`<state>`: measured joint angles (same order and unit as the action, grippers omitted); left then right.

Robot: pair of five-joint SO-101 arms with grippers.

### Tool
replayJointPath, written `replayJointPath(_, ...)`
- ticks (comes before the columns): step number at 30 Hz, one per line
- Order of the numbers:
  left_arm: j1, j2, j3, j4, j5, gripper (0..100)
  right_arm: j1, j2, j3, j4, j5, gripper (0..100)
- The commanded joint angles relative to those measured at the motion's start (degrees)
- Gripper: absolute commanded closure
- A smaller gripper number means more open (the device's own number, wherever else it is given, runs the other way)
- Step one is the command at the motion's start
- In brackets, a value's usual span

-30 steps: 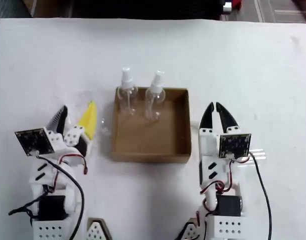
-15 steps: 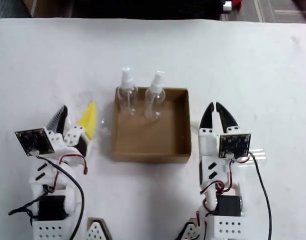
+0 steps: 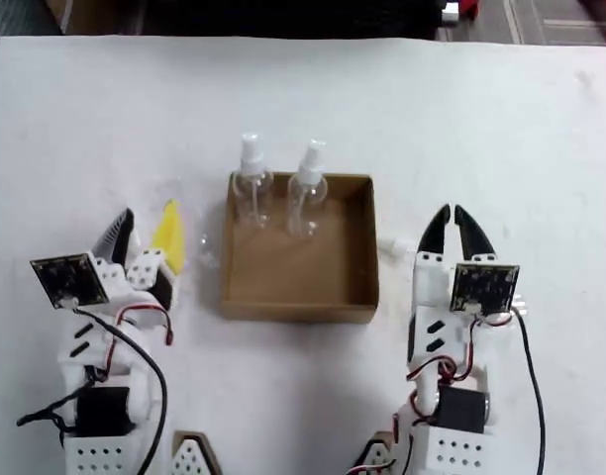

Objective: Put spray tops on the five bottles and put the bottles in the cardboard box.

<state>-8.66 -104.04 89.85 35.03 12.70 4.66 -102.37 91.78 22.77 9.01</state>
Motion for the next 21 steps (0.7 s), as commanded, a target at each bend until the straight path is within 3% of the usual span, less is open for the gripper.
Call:
replayJointPath(1, -0.13, -0.48, -2.11, -0.09, -0.70, 91, -2.95, 0.40, -9.14, 7.25, 6.07, 97.5)
replayJointPath(4, -0.04, -0.48, -2.11, -0.53, -3.87, 98, -5.41, 0.40, -13.27, 14.90, 12.48, 97.6)
replayJointPath(11, -0.04, -0.48, -2.11, -0.53, -6.59, 98, -2.15, 7.34, -18.64, 26.07, 30.86, 97.8)
replayJointPath(16, -0.04, -0.48, -2.02, -0.53, -6.68, 98, 6.37, 25.71, -29.80, 28.62, 31.03, 97.8)
replayJointPath(21, -0.04, -0.48, -1.93, -0.53, -6.68, 98, 7.25, 43.74, -41.67, 40.22, 32.79, 97.8)
